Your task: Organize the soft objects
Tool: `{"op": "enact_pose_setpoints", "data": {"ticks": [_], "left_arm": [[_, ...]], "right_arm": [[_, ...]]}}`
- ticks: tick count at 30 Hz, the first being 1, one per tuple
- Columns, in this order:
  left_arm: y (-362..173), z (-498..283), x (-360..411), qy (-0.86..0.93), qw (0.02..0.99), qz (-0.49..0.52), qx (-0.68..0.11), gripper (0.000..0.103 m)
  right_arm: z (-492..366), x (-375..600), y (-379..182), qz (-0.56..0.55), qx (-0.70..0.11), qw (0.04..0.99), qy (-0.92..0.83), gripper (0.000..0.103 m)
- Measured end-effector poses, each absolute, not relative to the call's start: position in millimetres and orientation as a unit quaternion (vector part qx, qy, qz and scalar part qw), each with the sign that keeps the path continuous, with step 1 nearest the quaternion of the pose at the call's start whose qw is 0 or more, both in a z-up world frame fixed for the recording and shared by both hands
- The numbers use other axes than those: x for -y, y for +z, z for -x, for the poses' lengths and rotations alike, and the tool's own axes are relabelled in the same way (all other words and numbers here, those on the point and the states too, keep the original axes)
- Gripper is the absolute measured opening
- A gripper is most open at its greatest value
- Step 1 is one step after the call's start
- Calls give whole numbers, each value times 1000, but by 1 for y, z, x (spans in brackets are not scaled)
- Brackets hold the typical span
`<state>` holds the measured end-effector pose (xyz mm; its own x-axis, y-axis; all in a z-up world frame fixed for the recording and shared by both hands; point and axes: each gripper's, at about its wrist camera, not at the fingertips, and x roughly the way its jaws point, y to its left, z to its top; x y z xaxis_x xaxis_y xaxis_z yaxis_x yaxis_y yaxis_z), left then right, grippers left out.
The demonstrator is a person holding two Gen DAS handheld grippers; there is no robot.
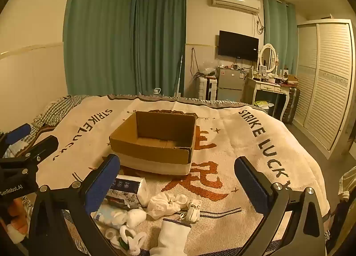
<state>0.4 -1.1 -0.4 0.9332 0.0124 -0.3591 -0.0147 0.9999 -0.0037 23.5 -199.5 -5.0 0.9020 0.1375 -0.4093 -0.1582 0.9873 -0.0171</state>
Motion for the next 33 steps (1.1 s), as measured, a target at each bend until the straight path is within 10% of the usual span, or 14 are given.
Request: {"op": "enact_pose_setpoints", "data": {"ticks": [33], "left_arm": [[-2, -2, -1, 15, 981, 9, -194, 103]], "right_arm": [[-24, 198, -8, 34, -215, 973, 75, 103]]}}
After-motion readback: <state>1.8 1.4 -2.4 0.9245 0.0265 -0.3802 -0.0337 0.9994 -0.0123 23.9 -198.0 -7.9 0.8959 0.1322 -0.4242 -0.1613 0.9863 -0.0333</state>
